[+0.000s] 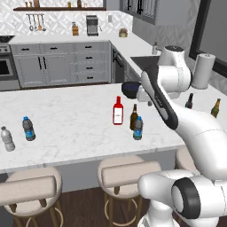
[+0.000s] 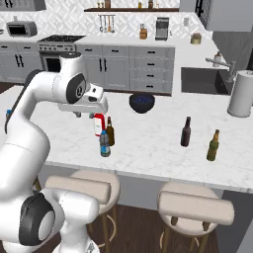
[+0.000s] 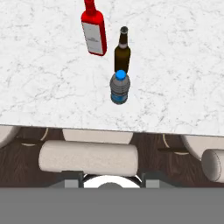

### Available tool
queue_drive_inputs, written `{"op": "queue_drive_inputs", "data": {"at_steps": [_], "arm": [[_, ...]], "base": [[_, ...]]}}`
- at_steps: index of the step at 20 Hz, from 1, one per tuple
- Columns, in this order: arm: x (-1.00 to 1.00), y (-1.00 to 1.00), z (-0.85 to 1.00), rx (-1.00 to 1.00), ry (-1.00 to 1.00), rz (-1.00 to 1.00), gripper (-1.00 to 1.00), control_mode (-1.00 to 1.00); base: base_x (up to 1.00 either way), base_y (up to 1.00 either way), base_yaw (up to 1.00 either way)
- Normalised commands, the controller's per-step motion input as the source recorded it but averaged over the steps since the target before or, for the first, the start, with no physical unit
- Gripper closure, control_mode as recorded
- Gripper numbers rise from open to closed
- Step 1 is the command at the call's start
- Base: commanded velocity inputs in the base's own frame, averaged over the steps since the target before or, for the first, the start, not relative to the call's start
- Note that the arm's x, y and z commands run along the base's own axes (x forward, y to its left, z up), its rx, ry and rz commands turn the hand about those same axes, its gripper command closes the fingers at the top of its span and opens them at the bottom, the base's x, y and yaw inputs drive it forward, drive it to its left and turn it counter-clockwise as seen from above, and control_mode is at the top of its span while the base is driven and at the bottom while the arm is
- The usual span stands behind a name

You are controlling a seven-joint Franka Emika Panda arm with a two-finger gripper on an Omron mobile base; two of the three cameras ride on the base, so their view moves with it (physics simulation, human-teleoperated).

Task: Move the plastic bottles in the middle to the plastics group, and the glass bottles in the middle to the glass group.

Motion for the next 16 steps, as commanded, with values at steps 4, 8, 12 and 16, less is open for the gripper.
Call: {"op": "queue_drive_inputs", "data": {"at_steps": [4, 8, 12, 16], "arm": [[-0.02, -0.05, -0.14, -0.01, 0.02, 0.0, -1.0, -1.0], [0.06, -0.11, -0.47, -0.22, 0.2, -0.02, -1.0, -1.0], [0.57, 0.0, -0.45, -0.17, 0.19, -0.04, -1.0, -1.0], [0.9, 0.0, -0.47, 0.01, 0.2, 0.0, -1.0, -1.0]], "base": [[0.0, 0.0, 0.0], [0.0, 0.0, 0.0], [0.0, 0.0, 0.0], [0.0, 0.0, 0.0]]}}
